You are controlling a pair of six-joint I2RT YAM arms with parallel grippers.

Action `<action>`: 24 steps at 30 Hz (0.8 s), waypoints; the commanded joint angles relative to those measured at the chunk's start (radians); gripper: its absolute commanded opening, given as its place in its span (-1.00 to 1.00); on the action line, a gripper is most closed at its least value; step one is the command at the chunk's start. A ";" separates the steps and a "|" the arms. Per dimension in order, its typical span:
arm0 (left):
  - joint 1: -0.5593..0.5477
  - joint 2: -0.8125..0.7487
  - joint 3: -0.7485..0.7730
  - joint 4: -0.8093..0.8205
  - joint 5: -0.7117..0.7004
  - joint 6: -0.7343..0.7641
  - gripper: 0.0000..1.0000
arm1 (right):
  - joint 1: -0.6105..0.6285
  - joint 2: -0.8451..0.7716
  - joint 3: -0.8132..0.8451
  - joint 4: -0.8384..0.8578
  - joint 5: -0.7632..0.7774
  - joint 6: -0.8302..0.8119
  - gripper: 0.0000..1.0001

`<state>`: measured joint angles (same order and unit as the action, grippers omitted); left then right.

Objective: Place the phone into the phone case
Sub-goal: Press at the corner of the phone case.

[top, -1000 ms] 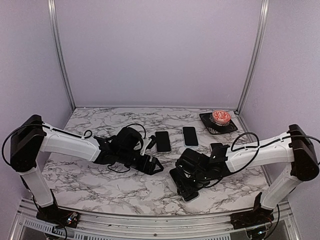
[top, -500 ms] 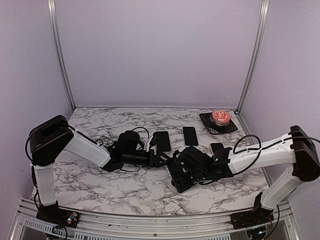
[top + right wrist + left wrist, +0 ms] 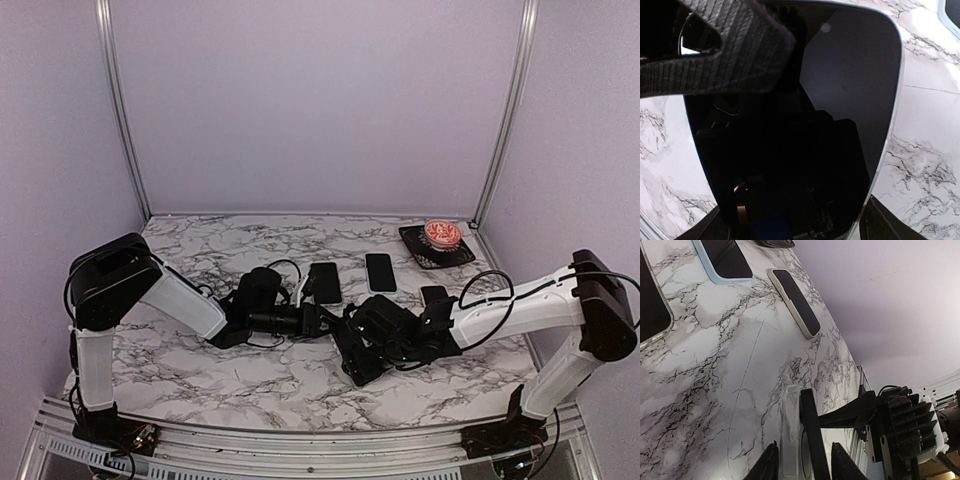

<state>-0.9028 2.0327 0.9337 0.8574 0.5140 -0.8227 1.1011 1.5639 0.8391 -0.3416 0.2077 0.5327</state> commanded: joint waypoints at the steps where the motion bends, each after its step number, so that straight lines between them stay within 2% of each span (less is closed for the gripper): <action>1: -0.014 0.035 0.010 0.018 0.000 0.016 -0.56 | 0.004 0.010 0.057 0.053 0.031 -0.018 -0.60; 3: -0.017 0.042 0.018 0.009 0.012 0.022 -0.67 | 0.003 0.009 0.058 0.058 0.033 -0.017 -0.61; 8: -0.029 0.046 0.025 -0.023 0.021 0.049 -0.68 | 0.003 0.007 0.056 0.077 0.037 -0.018 -0.62; 9: -0.031 0.048 0.026 -0.027 0.023 0.054 -0.64 | 0.003 0.009 0.055 0.083 0.038 -0.020 -0.62; 13: -0.034 0.051 0.029 -0.043 0.014 0.074 -0.27 | 0.003 0.014 0.052 0.101 0.027 -0.029 -0.62; 20: -0.040 0.046 0.049 -0.076 0.001 0.116 -0.22 | 0.005 0.008 0.032 0.147 -0.027 -0.058 -0.61; 22: -0.043 0.044 0.050 -0.085 0.001 0.130 -0.34 | 0.006 0.006 0.029 0.149 -0.043 -0.068 -0.56; 24: -0.044 0.034 0.051 -0.105 0.005 0.152 -0.57 | 0.006 -0.005 0.024 0.147 -0.057 -0.073 -0.38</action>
<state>-0.9413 2.0655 0.9657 0.8146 0.5167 -0.7319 1.1030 1.5841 0.8398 -0.2775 0.1875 0.4881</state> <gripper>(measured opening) 0.291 0.765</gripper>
